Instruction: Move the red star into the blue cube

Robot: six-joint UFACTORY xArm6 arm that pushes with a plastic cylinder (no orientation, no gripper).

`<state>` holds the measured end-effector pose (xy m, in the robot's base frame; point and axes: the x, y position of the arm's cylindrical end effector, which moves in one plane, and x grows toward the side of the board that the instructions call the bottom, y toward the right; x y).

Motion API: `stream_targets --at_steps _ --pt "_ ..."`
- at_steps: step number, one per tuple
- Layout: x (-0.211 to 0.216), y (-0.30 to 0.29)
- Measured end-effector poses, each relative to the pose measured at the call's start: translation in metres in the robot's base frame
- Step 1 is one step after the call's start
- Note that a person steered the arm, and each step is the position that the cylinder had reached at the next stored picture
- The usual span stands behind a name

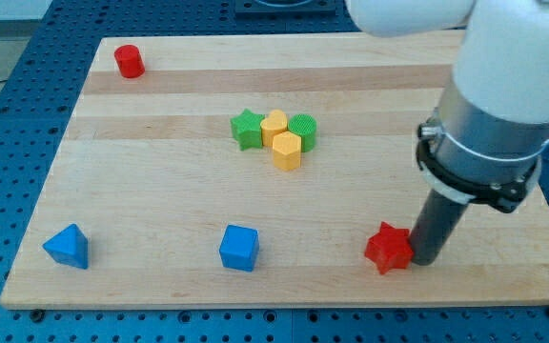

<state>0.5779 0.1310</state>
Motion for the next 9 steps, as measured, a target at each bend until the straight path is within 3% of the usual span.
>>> stream_targets --at_steps 2,5,9 --pt "0.000 -0.047" --pt "0.000 -0.036" --pt "0.000 -0.083"
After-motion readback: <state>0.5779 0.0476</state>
